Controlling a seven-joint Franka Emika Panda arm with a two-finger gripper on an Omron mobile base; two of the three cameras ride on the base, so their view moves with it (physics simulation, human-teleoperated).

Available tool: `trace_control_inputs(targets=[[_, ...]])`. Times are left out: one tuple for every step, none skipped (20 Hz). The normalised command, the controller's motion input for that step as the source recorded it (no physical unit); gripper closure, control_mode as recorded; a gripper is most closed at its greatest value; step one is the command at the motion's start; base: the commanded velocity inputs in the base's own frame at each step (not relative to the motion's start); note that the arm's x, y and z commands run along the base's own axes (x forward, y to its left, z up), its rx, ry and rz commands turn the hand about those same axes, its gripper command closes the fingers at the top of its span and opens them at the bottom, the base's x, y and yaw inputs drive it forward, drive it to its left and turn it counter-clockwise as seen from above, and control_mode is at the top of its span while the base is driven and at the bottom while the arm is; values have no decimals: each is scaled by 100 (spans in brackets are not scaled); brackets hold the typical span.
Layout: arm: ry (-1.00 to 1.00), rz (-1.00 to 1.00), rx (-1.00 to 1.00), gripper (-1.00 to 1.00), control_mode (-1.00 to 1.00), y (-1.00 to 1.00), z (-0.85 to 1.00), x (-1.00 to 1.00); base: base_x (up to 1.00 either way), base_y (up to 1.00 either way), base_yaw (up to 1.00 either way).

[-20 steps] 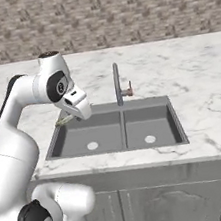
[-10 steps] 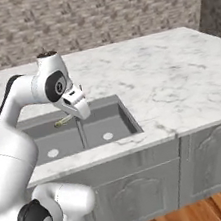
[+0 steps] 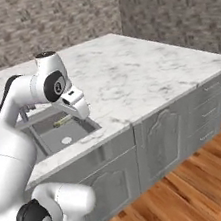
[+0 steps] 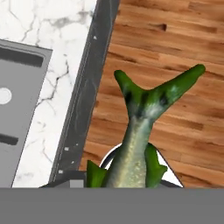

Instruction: Retrieve the fish from the fridge and place it on the cutting board.

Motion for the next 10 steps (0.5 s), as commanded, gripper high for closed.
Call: trace_control_inputs(targets=[[0,0,0,100,100,0,0,0,0,-33,-59],[0,0,0,100,100,0,0,0,0,-39,-59],[0,0,0,100,100,0,0,0,0,-38,-60],[0,0,0,100,100,0,0,0,0,-38,-61],[0,0,0,100,100,0,0,0,0,-36,-63],[0,0,0,100,100,0,0,0,0,-36,-64],[0,0,0,100,100,0,0,0,0,-36,-63],[0,0,0,100,100,0,0,0,0,-38,-63],[0,0,0,100,100,0,0,0,0,-37,-63],[0,0,0,100,100,0,0,0,0,-36,-62]])
